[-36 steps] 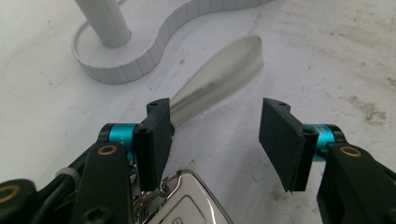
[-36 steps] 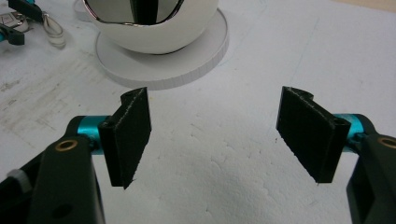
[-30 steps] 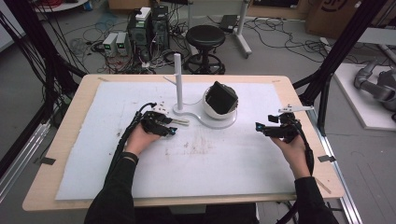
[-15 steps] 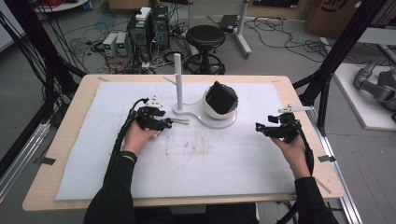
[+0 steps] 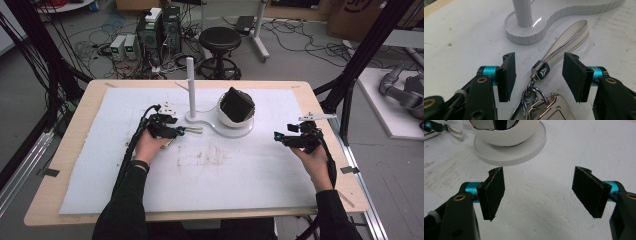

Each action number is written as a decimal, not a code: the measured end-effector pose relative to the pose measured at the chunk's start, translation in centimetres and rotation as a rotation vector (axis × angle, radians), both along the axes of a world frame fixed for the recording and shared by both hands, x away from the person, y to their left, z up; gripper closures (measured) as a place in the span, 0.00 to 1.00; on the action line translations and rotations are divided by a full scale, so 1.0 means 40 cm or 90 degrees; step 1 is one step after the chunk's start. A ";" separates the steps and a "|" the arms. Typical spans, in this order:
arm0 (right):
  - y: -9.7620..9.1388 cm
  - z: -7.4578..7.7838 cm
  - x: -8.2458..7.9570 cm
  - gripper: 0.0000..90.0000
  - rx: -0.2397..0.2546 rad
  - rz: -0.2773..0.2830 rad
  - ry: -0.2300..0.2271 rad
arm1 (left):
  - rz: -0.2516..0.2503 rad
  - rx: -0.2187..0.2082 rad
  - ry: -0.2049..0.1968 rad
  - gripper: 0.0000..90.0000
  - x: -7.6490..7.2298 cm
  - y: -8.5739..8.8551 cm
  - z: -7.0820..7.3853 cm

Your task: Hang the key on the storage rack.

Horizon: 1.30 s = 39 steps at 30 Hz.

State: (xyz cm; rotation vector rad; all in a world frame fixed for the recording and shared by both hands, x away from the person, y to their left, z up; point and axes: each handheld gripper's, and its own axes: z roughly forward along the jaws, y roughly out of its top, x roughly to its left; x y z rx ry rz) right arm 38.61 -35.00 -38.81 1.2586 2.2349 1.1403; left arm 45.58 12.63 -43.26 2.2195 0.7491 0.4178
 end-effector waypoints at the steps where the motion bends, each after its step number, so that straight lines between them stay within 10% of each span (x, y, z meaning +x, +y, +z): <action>1: 0.000 0.000 0.000 0.30 0.000 0.000 0.000 | -0.006 0.013 -0.002 0.52 0.002 -0.007 0.000; 19: -0.012 -0.002 -0.004 0.30 0.005 -0.006 0.002 | -0.030 0.038 0.053 0.90 -0.007 -0.024 0.008; 39: -0.006 -0.004 -0.001 0.30 0.002 -0.005 -0.001 | 0.034 -0.135 -0.094 0.90 -0.152 0.036 0.189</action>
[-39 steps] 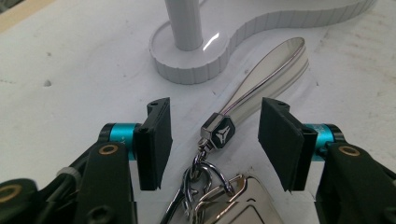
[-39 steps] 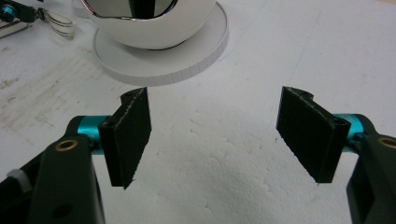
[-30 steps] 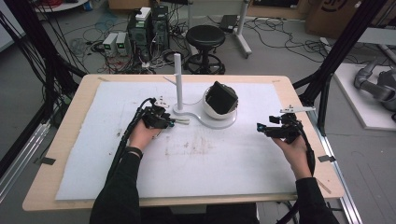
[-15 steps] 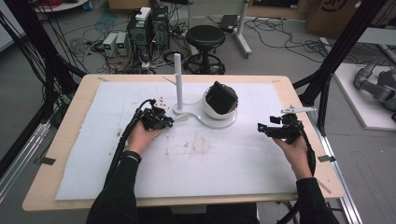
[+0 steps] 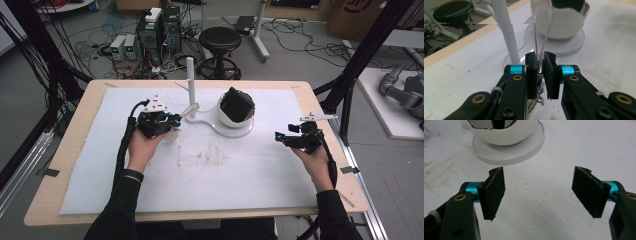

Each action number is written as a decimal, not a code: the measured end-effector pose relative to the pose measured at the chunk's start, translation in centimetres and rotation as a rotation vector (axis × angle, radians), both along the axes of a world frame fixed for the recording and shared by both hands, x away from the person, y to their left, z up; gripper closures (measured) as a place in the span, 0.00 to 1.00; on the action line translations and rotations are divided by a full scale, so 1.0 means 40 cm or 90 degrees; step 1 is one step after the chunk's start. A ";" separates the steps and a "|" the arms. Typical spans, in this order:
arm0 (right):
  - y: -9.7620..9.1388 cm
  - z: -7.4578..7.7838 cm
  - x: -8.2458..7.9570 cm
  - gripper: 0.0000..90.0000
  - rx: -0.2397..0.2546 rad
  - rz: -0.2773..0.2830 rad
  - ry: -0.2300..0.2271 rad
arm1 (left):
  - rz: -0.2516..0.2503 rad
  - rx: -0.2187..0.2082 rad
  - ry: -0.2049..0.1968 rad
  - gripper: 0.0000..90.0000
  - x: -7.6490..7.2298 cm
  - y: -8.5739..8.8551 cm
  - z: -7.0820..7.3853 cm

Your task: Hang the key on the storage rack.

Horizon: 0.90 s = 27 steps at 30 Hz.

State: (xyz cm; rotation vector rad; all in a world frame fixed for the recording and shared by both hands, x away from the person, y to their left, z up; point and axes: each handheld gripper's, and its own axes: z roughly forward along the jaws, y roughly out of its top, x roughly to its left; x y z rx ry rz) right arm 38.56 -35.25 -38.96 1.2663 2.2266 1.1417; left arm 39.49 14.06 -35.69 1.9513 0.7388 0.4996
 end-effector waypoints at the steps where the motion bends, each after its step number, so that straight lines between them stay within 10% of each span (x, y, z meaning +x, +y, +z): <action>1: 0.001 0.000 0.000 0.30 0.000 -0.001 0.001 | 0.004 -0.010 -0.002 0.90 -0.005 0.004 0.010; 14: 0.004 -0.001 0.001 0.30 -0.002 0.000 0.002 | 0.042 -0.024 -0.074 0.90 -0.018 0.004 0.123; 27: 0.002 -0.003 0.003 0.30 -0.001 0.003 0.003 | 0.084 -0.019 -0.089 0.90 0.013 0.009 0.124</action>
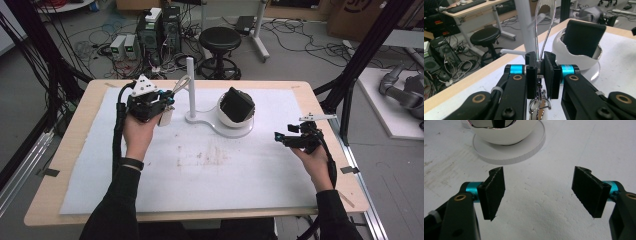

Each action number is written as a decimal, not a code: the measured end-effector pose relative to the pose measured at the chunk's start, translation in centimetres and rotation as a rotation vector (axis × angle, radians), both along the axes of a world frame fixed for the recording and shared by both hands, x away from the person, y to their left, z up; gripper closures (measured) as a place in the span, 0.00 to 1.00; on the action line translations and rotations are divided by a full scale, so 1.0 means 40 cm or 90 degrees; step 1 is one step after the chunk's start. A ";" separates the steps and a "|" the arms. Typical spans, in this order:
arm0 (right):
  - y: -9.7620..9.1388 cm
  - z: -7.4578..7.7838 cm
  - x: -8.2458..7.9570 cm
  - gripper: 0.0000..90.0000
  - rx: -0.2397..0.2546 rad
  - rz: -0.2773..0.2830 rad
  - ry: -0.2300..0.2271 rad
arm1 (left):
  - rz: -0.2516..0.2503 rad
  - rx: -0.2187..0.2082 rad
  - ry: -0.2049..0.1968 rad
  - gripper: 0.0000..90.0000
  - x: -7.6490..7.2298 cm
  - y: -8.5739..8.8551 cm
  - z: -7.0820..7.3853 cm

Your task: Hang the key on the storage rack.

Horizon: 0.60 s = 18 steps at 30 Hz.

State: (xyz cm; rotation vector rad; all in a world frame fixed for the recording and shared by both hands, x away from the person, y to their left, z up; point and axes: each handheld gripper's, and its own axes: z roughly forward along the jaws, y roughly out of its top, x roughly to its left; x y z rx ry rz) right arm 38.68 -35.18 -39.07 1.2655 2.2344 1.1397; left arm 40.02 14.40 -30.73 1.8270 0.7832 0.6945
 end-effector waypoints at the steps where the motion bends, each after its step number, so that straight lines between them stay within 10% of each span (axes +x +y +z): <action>1: 0.000 0.000 0.000 0.30 0.000 -0.001 0.002 | 0.002 0.001 0.004 0.90 0.004 -0.001 -0.003; 14: -0.001 -0.001 0.001 0.30 -0.001 -0.001 0.002 | 0.001 0.010 0.024 0.90 0.032 -0.013 -0.018; 18: -0.002 0.000 0.000 0.30 0.002 -0.001 0.002 | 0.013 0.001 0.010 0.72 0.028 -0.012 -0.013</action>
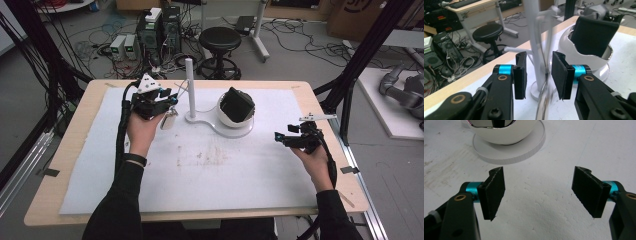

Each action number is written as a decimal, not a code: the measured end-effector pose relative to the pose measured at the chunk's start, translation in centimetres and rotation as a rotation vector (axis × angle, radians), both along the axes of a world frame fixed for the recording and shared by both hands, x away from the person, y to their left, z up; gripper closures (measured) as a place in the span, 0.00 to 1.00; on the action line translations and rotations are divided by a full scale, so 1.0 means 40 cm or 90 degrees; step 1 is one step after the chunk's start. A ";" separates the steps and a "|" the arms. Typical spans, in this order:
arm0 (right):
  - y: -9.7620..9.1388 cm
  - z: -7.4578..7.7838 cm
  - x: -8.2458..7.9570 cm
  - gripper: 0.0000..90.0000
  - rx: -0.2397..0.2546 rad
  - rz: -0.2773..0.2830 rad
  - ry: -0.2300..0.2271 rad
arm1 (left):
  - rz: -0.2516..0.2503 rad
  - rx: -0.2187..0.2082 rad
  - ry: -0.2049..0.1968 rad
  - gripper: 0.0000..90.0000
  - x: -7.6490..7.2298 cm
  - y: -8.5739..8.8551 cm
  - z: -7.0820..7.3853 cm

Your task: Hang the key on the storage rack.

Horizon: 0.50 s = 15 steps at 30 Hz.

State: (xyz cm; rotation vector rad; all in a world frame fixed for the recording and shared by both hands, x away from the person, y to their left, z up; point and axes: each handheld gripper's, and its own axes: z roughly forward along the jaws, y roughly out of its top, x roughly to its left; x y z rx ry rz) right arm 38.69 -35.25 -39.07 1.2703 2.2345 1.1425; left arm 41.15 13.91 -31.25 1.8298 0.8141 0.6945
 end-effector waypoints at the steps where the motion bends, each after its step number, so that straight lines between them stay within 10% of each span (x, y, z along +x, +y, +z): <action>1: 0.000 0.000 0.000 0.30 0.001 0.000 0.001 | 0.000 0.002 0.001 0.72 -0.001 0.000 0.000; 15: -0.002 0.001 -0.001 0.30 0.001 -0.001 0.000 | -0.018 0.009 0.009 0.73 -0.006 -0.005 0.001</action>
